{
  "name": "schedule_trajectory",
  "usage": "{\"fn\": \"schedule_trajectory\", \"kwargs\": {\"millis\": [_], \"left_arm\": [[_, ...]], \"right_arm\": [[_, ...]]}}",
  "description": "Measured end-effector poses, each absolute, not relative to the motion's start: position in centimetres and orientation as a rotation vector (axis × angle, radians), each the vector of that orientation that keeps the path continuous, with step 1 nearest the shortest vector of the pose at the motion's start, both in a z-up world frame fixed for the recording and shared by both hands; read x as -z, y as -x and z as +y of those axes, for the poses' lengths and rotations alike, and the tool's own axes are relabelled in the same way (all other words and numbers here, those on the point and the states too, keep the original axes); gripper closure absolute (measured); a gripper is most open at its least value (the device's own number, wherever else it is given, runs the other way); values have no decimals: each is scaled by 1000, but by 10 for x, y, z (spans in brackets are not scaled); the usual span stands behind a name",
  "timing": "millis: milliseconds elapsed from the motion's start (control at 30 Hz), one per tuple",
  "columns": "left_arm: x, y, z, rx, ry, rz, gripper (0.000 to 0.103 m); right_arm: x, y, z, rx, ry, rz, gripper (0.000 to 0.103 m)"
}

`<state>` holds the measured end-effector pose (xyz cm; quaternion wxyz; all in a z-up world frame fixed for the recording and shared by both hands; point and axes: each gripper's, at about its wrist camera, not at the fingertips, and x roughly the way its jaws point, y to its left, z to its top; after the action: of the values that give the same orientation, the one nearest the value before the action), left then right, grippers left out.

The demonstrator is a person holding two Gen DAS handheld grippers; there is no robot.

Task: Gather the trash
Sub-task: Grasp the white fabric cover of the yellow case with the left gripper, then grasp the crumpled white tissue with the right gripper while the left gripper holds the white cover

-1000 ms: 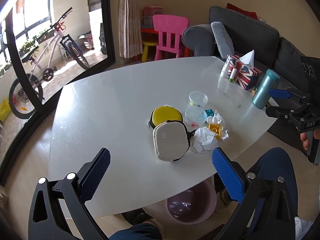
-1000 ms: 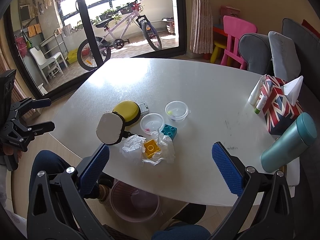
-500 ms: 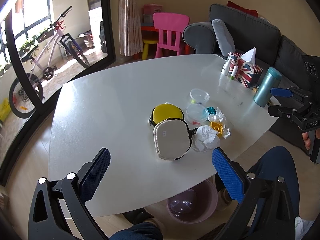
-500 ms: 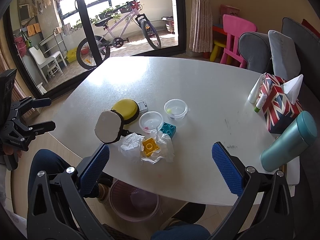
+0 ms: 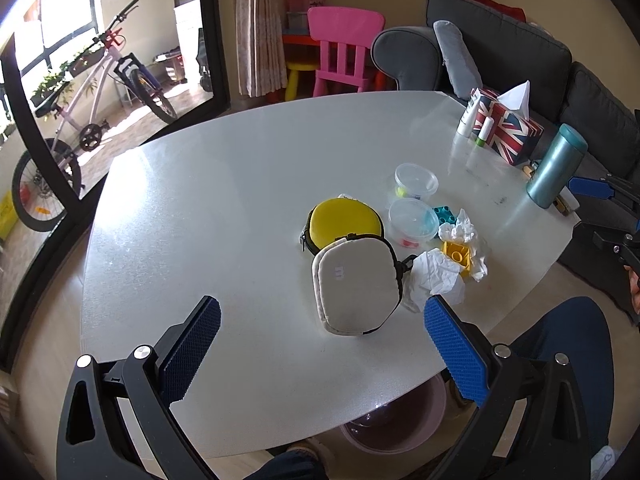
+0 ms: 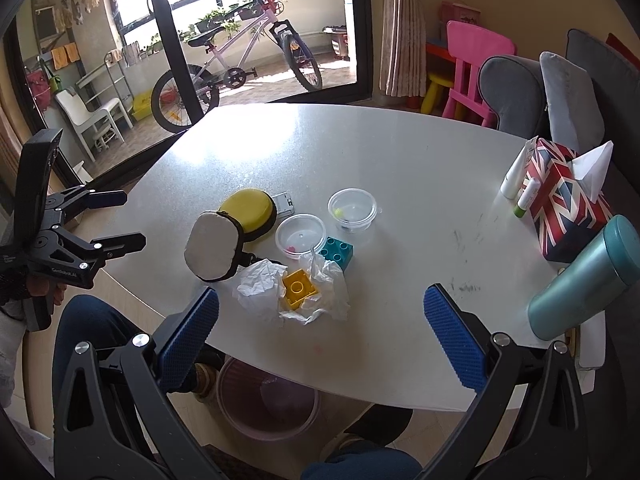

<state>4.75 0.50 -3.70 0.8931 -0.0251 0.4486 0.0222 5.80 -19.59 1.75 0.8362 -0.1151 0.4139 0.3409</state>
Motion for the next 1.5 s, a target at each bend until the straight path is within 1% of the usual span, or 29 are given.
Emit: {"fn": "schedule_trajectory", "kwargs": {"millis": [533,600,633,667,800,867,900,967,1000,1067,1167,1333,1500], "left_arm": [[91,-95,18,-16,154,1040,6],[94,-98,18,-8,161,1044,9],[96,-100,17,-2,166,1048,15],[97,-102,18,5,173,1054,25],[104,-106,15,39,201,1072,45],[105,-107,14,62,220,1073,59],[104,-107,13,63,216,1072,60],[102,-107,12,74,213,1068,70],[101,-107,12,78,211,1066,72],[98,-106,11,87,211,1061,79],[93,-105,9,98,207,1047,85],[82,-100,4,123,206,1022,89],[70,-94,-2,137,197,993,90]], "right_arm": [[-9,-64,-198,-715,241,897,3],[-8,-64,-198,-714,240,899,3],[-7,-65,-198,-713,239,900,3],[-7,-65,-198,-713,239,902,3],[-6,-65,-198,-713,241,904,3],[-6,-65,-198,-711,241,903,3],[-6,-66,-198,-710,240,903,3],[-6,-66,-199,-709,239,903,3],[-6,-66,-199,-709,239,903,3],[-6,-67,-199,-708,240,905,3],[-5,-68,-198,-709,240,908,3],[-3,-68,-196,-709,244,909,3],[1,-69,-193,-709,249,909,3]]}}
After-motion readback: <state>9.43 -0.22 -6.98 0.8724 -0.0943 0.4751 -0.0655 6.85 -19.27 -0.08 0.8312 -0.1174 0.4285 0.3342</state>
